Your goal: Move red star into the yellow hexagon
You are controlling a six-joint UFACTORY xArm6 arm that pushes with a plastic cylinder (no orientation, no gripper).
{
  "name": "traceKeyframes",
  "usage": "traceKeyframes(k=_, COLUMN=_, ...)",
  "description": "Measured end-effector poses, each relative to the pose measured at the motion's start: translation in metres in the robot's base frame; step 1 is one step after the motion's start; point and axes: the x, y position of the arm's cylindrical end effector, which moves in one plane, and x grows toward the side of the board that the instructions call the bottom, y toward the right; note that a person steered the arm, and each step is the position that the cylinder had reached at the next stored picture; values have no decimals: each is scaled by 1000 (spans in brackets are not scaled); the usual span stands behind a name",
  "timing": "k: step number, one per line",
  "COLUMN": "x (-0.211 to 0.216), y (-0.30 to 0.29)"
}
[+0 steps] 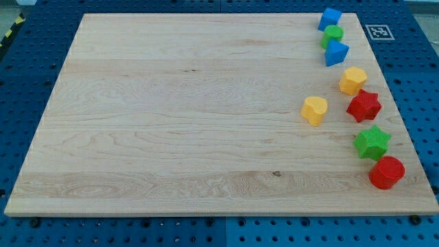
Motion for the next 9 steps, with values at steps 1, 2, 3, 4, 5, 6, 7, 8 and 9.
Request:
traceKeyframes(k=1, x=-17, y=-5)
traceKeyframes(k=2, x=-25, y=-10)
traceKeyframes(k=3, x=-33, y=-29)
traceKeyframes(k=4, x=-33, y=-32)
traceKeyframes(k=5, x=-33, y=-58)
traceKeyframes(k=6, x=-33, y=-73)
traceKeyframes(k=7, x=-33, y=-78)
traceKeyframes(k=8, x=-33, y=-85)
traceKeyframes(k=9, x=-34, y=-85)
